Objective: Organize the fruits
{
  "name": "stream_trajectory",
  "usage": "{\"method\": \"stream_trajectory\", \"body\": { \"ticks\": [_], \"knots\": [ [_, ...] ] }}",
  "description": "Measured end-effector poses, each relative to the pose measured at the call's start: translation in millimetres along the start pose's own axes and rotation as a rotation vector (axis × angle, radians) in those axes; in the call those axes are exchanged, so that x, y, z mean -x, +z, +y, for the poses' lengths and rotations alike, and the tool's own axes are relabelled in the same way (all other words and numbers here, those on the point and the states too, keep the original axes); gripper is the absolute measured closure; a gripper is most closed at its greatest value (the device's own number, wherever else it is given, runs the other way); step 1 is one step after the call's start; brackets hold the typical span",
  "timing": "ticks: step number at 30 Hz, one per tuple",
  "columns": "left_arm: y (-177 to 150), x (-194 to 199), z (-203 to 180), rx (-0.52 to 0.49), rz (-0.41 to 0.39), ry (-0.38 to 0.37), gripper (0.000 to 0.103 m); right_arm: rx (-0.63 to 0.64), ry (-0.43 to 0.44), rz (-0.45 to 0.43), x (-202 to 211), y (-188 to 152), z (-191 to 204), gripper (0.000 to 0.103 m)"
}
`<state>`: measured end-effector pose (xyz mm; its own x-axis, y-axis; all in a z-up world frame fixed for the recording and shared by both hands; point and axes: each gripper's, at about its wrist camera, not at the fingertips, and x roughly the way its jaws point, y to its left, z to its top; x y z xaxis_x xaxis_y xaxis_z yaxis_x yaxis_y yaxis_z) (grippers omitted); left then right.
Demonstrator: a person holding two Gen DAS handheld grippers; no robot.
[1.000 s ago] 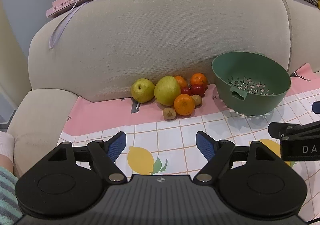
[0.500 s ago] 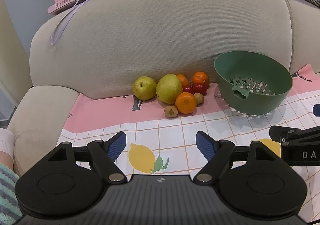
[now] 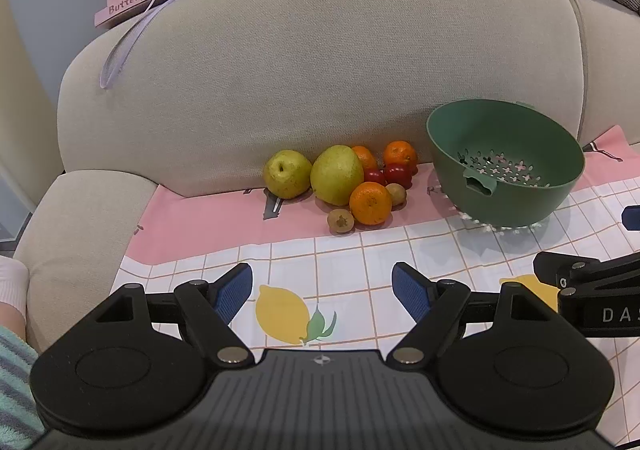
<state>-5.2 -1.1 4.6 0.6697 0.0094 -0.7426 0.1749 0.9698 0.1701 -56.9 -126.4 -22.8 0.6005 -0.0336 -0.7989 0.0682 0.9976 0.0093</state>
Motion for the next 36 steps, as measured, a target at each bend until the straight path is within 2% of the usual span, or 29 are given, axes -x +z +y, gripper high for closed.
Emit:
{"method": "stream_trajectory", "body": {
  "ticks": [32, 36],
  "knots": [
    [-5.0, -1.0, -0.6, -0.004, 0.004, -0.001, 0.010, -0.008, 0.001, -0.002, -1.5, -3.1, 0.6, 0.004],
    [-7.6, -1.0, -2.5, -0.009, -0.003, -0.011, 0.012, -0.020, 0.013, -0.004, -2.3, -3.8, -0.6, 0.005]
  ]
}}
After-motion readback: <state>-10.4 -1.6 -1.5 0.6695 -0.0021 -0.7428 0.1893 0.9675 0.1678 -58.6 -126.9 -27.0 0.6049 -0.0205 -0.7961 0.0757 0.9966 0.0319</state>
